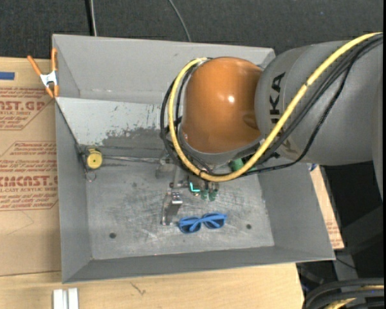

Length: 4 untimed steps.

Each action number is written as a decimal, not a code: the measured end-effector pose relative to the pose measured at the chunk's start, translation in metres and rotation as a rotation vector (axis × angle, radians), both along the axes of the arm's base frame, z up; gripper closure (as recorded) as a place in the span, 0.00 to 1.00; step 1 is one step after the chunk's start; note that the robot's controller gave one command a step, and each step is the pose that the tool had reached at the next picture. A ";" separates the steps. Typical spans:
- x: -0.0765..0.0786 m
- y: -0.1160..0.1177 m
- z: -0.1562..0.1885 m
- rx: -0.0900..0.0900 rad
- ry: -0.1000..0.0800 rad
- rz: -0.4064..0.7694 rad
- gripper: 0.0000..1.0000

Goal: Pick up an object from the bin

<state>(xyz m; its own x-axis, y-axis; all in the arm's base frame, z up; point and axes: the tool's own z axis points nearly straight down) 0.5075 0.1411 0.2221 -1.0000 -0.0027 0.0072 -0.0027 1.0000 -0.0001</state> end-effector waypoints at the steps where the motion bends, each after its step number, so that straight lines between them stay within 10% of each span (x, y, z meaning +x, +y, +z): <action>1: 0.005 -0.101 -0.152 0.003 -0.017 0.109 0.00; 2: -0.021 -0.127 -0.121 0.000 -0.007 0.085 0.00; 4: -0.022 -0.135 -0.150 0.003 -0.021 0.069 0.00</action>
Offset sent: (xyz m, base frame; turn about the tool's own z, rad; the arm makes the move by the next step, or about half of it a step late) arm 0.0028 -0.1004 -0.1521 -0.1113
